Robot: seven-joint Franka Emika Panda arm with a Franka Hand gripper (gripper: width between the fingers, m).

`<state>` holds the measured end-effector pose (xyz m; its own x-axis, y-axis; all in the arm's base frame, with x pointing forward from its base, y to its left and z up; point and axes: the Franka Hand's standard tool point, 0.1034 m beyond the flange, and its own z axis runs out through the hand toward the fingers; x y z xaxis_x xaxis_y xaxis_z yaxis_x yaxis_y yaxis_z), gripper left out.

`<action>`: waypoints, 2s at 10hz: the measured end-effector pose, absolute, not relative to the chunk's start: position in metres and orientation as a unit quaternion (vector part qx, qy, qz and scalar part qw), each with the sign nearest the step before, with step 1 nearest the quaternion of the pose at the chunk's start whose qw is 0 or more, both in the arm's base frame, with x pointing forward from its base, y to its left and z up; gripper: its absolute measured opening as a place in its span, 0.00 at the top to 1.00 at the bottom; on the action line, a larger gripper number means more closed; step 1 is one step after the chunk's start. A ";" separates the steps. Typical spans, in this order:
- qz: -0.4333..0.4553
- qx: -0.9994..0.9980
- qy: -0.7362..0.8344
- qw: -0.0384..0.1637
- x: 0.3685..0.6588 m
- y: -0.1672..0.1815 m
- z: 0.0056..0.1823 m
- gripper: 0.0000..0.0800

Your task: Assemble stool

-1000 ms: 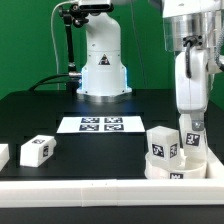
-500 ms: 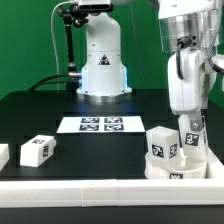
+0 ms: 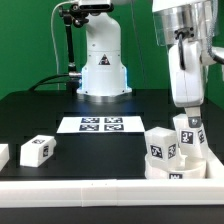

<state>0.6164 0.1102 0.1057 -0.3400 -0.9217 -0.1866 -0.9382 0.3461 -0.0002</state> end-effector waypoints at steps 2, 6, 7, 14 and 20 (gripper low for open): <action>0.052 -0.576 0.811 0.085 0.617 0.111 0.117 0.19; 0.048 -0.646 0.757 0.082 0.616 0.113 0.115 0.19; 0.043 -0.696 0.712 0.078 0.616 0.113 0.116 0.19; 0.038 -0.867 0.493 0.069 0.617 0.111 0.120 0.19; 0.002 -0.987 0.157 0.020 0.620 0.113 0.125 0.19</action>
Offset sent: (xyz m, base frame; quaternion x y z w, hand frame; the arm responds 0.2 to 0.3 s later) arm 0.0000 0.0000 0.0000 0.0000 0.0000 0.0000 1.0000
